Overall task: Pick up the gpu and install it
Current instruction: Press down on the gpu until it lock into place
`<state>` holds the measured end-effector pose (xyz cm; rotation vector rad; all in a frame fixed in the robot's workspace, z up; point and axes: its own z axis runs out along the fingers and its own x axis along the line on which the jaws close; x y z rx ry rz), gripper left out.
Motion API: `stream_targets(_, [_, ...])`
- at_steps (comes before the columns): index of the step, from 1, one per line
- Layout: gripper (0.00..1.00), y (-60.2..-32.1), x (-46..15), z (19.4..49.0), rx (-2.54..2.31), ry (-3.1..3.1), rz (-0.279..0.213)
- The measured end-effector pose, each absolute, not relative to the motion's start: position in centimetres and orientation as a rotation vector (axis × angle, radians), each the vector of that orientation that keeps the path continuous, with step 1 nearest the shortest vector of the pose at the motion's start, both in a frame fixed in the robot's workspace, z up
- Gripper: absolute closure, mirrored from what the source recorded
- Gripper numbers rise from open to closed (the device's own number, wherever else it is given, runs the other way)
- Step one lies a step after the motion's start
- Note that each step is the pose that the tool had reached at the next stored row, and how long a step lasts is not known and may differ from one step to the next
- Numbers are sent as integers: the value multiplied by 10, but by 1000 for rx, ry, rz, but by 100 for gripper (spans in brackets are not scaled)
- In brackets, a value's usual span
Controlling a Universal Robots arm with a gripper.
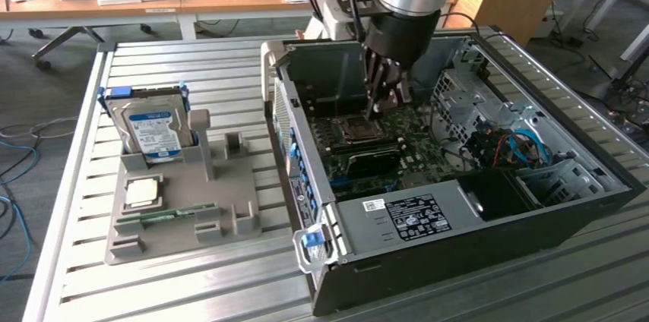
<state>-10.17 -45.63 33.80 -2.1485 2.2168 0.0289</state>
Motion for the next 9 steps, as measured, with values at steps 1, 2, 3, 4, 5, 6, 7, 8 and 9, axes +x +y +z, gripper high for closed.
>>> stream_targets(1, [89, -456, -102, 339, -2148, 2217, 29])
stream_targets(2, [89, -456, -102, 339, -2148, 2217, 29])
stream_targets(3, [89, -456, -102, 339, -2148, 2217, 29])
stream_targets(4, [89, -456, -102, 339, -2148, 2216, 29])
stream_targets(5, [89, -456, -102, 339, -2148, 2217, 29])
stream_targets(6, [89, -456, -102, 339, -2148, 2217, 29])
stream_targets(7, [89, -456, -102, 339, -2148, 2217, 29])
stream_targets(8, [89, -456, -102, 339, -2148, 2217, 29])
stream_targets(9, [89, -456, -102, 339, -2148, 2217, 29])
